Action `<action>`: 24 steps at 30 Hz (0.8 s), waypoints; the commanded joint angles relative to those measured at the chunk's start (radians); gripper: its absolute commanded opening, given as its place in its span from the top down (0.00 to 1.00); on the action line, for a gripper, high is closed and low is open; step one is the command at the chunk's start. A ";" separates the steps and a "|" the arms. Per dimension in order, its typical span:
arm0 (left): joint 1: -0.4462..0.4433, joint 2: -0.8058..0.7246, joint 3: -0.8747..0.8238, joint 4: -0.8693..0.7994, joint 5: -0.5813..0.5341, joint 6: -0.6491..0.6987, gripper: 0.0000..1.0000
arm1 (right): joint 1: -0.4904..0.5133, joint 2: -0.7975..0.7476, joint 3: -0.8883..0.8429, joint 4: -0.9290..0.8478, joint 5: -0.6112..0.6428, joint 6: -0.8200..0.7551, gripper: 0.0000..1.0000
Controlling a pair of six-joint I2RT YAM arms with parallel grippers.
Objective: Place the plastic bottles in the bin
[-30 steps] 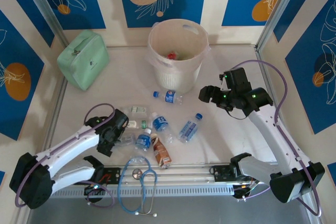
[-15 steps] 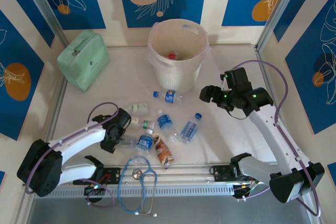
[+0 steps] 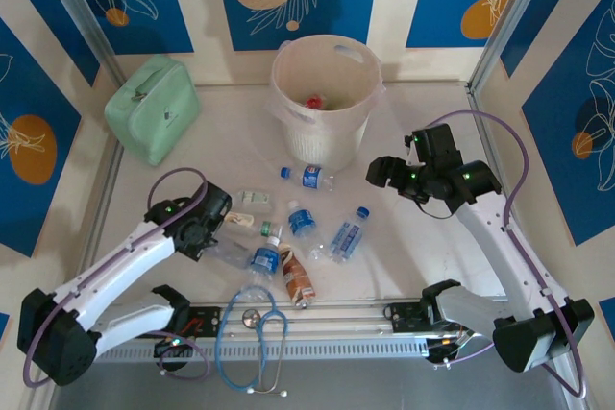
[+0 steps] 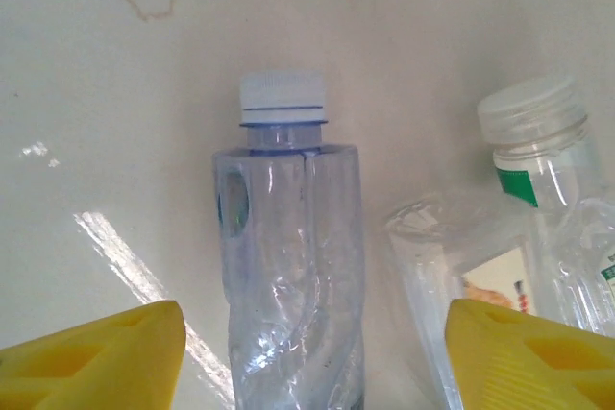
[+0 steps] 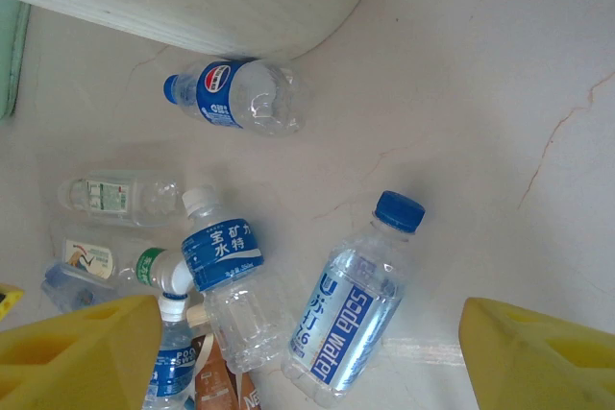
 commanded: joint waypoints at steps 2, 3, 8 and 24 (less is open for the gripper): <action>0.010 -0.005 -0.031 -0.096 -0.007 0.006 0.20 | -0.008 -0.019 -0.022 0.001 -0.015 0.016 0.18; 0.011 -0.006 -0.050 -0.069 0.004 0.004 0.18 | -0.008 -0.020 -0.024 0.001 -0.017 0.018 0.19; 0.057 0.063 -0.090 0.087 0.056 0.064 0.14 | -0.008 -0.019 -0.024 -0.003 -0.021 0.010 0.19; 0.176 0.267 -0.109 0.245 0.056 0.112 0.21 | -0.011 -0.016 -0.032 -0.007 -0.028 0.010 0.19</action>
